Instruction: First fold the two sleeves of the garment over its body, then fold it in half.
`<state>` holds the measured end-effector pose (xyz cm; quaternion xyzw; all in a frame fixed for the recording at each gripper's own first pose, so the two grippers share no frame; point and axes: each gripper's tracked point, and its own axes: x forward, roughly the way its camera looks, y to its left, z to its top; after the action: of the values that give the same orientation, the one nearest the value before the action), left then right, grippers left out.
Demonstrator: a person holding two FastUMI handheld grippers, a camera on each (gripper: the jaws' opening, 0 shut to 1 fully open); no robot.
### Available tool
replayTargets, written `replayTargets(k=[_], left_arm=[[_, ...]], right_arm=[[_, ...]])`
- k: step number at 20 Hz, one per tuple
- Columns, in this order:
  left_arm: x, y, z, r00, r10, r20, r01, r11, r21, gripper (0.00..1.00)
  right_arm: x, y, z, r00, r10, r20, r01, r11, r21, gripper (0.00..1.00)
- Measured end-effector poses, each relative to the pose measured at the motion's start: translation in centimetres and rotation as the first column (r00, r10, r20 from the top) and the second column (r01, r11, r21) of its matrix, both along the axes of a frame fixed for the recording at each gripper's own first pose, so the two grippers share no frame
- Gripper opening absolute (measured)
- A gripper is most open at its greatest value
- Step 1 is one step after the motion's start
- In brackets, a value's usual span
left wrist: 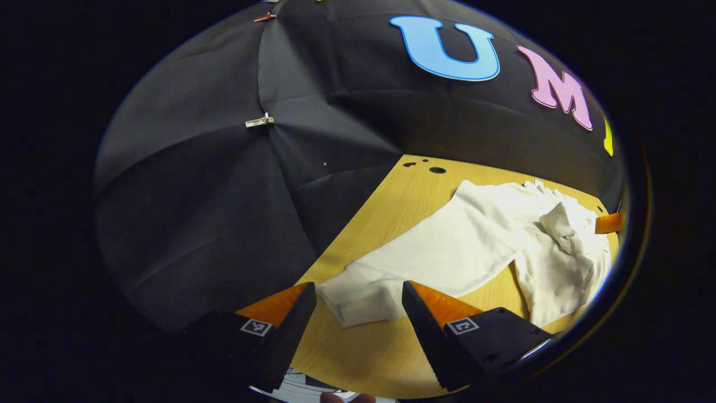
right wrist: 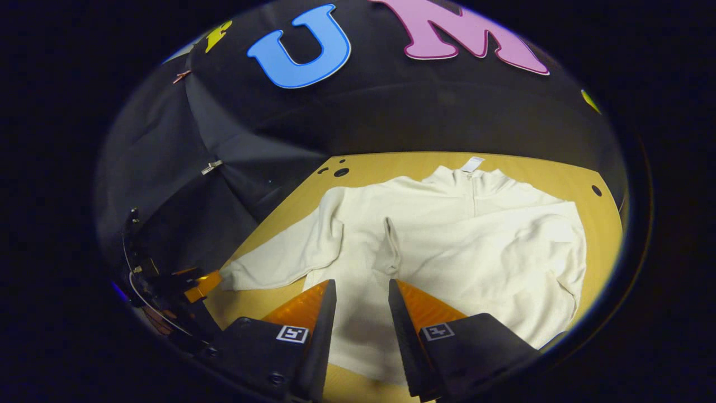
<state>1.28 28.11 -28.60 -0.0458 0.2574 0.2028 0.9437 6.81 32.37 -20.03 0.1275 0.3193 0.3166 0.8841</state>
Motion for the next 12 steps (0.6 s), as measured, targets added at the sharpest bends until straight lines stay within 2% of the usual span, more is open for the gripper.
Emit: replayTargets(k=[4,10,11,12], left_arm=[[0.6,-0.2,-2.3,0.999,-0.001,-0.048,-0.002,0.998,-0.061,0.97],[0.3,-0.2,-6.4,0.983,0.052,-0.178,-0.082,0.982,-0.167,0.99],[0.6,0.0,-5.6,0.987,0.055,-0.151,-0.078,0.986,-0.150,1.00],[0.5,-0.4,-6.3,0.980,0.038,-0.194,-0.071,0.984,-0.164,1.00]], right_arm=[[-1.5,-3.8,-0.1,0.998,-0.067,-0.018,0.067,0.998,-0.012,0.58],[-3.2,-8.0,-0.6,0.991,-0.127,-0.032,0.126,0.992,-0.029,0.58],[-3.4,-8.5,-0.6,0.991,-0.132,-0.034,0.131,0.991,-0.030,0.58],[-3.6,-8.9,-0.6,0.989,-0.140,-0.036,0.139,0.990,-0.029,0.58]])
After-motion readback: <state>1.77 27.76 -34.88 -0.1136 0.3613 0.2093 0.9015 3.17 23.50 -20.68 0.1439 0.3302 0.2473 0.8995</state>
